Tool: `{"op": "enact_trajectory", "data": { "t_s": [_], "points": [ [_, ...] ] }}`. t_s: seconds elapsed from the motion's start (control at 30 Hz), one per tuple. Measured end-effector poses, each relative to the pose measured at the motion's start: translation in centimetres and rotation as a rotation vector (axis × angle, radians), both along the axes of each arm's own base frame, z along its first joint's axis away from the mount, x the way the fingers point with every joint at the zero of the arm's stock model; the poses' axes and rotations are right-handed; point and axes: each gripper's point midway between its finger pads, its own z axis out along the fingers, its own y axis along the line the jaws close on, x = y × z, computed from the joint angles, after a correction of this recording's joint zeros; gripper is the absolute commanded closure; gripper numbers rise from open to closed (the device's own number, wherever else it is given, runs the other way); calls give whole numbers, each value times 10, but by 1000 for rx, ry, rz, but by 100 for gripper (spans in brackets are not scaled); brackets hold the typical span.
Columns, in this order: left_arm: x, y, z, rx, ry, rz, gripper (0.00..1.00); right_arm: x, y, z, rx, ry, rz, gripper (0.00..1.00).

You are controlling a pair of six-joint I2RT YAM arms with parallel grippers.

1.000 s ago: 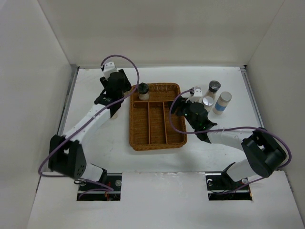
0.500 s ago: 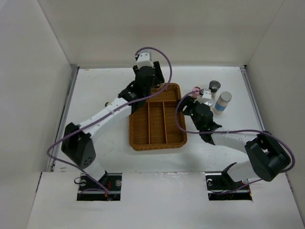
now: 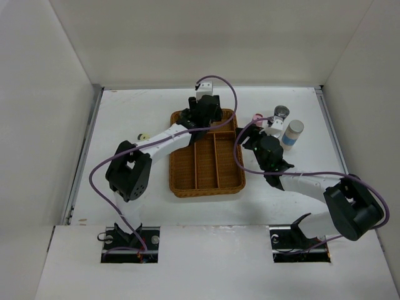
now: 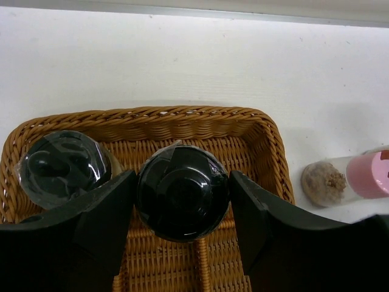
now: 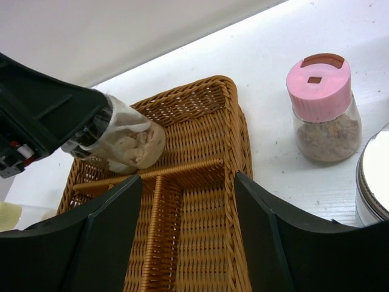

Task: Organize the condiment bottles

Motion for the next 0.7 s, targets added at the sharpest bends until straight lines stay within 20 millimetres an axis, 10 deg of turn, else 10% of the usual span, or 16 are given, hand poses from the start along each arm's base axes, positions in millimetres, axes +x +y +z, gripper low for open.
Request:
{"op": "enact_trajectory", "data": {
  "t_s": [0.3, 0.7],
  "points": [
    [16, 8, -29, 27, 21, 25, 62, 0, 0, 0, 1, -1, 0, 31],
    [16, 16, -50, 22, 9, 35, 24, 0, 0, 0, 1, -2, 0, 30]
  ]
}}
